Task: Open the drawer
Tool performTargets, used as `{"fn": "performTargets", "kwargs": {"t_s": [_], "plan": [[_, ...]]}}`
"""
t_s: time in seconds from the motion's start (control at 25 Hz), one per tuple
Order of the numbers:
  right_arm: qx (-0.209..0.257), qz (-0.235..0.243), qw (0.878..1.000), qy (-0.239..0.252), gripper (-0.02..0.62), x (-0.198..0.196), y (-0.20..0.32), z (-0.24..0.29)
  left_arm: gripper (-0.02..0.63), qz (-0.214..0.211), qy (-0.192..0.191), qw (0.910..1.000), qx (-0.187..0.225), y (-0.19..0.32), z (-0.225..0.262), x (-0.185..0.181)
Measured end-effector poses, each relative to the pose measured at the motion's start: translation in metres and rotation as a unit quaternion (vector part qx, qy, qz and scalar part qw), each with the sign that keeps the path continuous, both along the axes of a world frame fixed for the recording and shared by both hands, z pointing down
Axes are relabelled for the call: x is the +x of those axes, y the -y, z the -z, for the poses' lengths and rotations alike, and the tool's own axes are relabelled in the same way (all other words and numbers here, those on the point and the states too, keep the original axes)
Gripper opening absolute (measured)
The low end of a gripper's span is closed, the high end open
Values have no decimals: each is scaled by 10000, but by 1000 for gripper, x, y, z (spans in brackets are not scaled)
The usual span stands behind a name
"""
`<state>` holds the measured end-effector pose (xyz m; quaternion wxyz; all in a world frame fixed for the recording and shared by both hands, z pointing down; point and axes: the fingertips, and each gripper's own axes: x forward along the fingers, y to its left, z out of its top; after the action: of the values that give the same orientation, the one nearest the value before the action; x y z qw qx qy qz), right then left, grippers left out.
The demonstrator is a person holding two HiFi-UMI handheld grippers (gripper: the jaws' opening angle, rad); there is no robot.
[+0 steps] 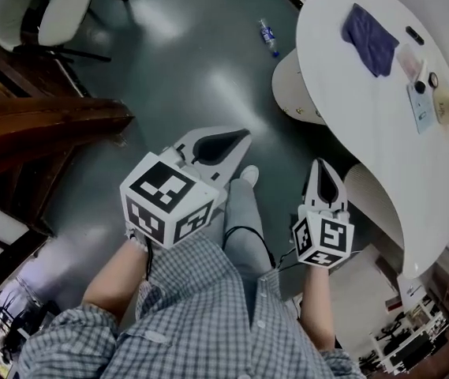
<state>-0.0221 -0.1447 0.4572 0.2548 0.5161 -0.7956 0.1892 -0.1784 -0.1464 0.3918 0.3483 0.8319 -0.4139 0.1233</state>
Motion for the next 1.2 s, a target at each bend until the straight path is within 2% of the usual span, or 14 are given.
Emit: {"fn": "performTargets", "kwargs": {"t_s": [0.28,0.52,0.68,1.2], "plan": [[-106,164,9998,6,9,14,13,-48,3,173,-60,9998,-23,11,-35,15],[-181,209,9996,-110,9,22,30,-90,3,7,228,9997,46,13,-63,28],[-268,303,9990,-209,9,26,41,-118,3,-20,220,9997,78,12,-81,38],[-482,-434,9976,-233,11,49,78,-187,3,134,154,9998,-86,5,-139,38]]}}
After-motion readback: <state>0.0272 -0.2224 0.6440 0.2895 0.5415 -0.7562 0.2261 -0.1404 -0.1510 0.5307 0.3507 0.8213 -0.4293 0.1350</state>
